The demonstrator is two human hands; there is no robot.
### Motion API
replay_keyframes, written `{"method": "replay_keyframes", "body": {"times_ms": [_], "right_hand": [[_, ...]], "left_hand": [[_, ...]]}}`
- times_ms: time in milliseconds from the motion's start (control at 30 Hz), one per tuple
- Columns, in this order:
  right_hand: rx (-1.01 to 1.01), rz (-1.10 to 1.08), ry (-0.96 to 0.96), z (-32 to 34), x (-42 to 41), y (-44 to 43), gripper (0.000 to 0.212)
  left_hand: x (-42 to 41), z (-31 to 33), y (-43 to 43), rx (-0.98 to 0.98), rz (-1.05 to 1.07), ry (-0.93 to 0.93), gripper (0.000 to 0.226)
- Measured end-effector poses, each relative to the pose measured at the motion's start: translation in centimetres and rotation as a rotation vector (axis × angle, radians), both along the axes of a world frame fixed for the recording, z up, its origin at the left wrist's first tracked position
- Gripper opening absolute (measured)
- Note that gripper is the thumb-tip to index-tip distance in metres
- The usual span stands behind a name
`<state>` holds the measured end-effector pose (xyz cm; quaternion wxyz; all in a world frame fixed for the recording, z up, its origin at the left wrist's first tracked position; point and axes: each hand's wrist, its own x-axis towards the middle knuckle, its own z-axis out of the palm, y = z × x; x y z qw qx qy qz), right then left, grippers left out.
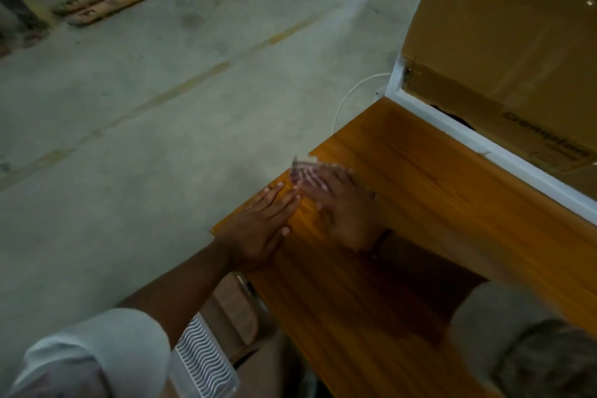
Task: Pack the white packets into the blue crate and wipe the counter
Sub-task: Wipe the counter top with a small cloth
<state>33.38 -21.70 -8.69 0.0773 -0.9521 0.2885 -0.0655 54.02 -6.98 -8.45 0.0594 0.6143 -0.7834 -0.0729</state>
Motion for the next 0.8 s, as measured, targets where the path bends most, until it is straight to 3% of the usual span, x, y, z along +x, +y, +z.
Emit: {"method": "replay_keyframes", "body": {"times_ms": [67, 233, 267, 400, 433, 567, 600, 733, 800], "right_hand": [[-0.053, 0.081, -0.008, -0.2, -1.6, -0.8, 0.055], [0.065, -0.492, -0.001, 0.0, -0.7, -9.4, 0.058], [0.018, -0.434, -0.025, 0.0, 0.2, -8.4, 0.058], [-0.034, 0.182, 0.004, 0.0, 1.3, -5.1, 0.055], [-0.049, 0.180, -0.001, 0.1, 1.6, -7.0, 0.055], [0.074, -0.363, -0.062, 0.9, 2.7, -14.0, 0.063], [0.063, -0.330, -0.066, 0.8, 3.4, -13.1, 0.063], [0.002, 0.147, -0.033, 0.1, 3.2, -7.2, 0.060], [-0.024, 0.027, -0.075, -0.2, 2.5, -9.1, 0.059]], "left_hand": [[0.3, -0.1, -0.2, -0.008, 0.002, -0.010, 0.062], [0.0, -0.1, -0.3, -0.025, 0.013, 0.017, 0.062], [0.1, -0.1, -0.4, -0.026, 0.012, 0.021, 0.062], [0.2, -0.1, -0.6, -0.038, 0.009, 0.016, 0.062], [0.2, 0.0, -0.7, -0.042, 0.016, 0.020, 0.061], [-0.1, 0.0, -0.5, -0.031, 0.013, 0.032, 0.061], [0.0, 0.0, -0.6, -0.031, 0.017, 0.036, 0.061], [0.1, 0.0, -0.8, -0.008, 0.023, 0.030, 0.062], [0.1, 0.0, -0.8, -0.014, 0.035, 0.044, 0.061]]}}
